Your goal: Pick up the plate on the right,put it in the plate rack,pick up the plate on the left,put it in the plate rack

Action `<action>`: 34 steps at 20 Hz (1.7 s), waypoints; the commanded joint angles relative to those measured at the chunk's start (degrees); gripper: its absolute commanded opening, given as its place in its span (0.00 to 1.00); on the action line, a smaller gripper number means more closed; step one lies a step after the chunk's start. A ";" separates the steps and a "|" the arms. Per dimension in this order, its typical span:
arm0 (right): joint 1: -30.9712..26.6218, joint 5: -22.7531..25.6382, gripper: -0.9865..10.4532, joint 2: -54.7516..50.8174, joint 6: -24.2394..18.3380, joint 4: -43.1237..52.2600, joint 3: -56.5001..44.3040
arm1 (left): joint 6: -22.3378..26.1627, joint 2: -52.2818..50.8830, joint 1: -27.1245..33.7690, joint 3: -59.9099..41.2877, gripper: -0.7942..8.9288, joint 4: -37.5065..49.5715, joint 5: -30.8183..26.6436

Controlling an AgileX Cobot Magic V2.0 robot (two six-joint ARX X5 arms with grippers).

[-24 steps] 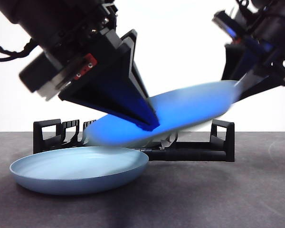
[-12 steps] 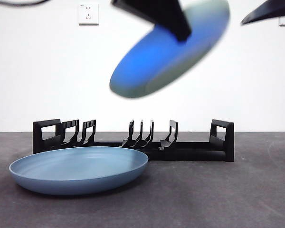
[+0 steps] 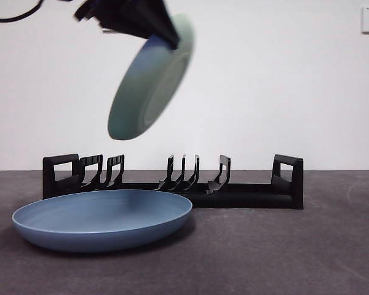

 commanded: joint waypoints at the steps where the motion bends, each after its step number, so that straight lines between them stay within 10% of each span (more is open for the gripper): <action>1: 0.02 0.22 0.42 -0.04 -0.63 -0.59 0.20 | -4.98 -0.33 5.09 -0.20 0.07 4.48 5.88; 13: 0.02 0.20 0.41 0.00 -0.61 -1.20 0.20 | -12.55 0.17 22.25 -0.20 0.07 11.50 24.57; 34: 0.02 0.24 0.41 0.00 -0.61 -1.62 0.20 | -12.46 12.72 26.18 -0.20 0.07 14.84 25.49</action>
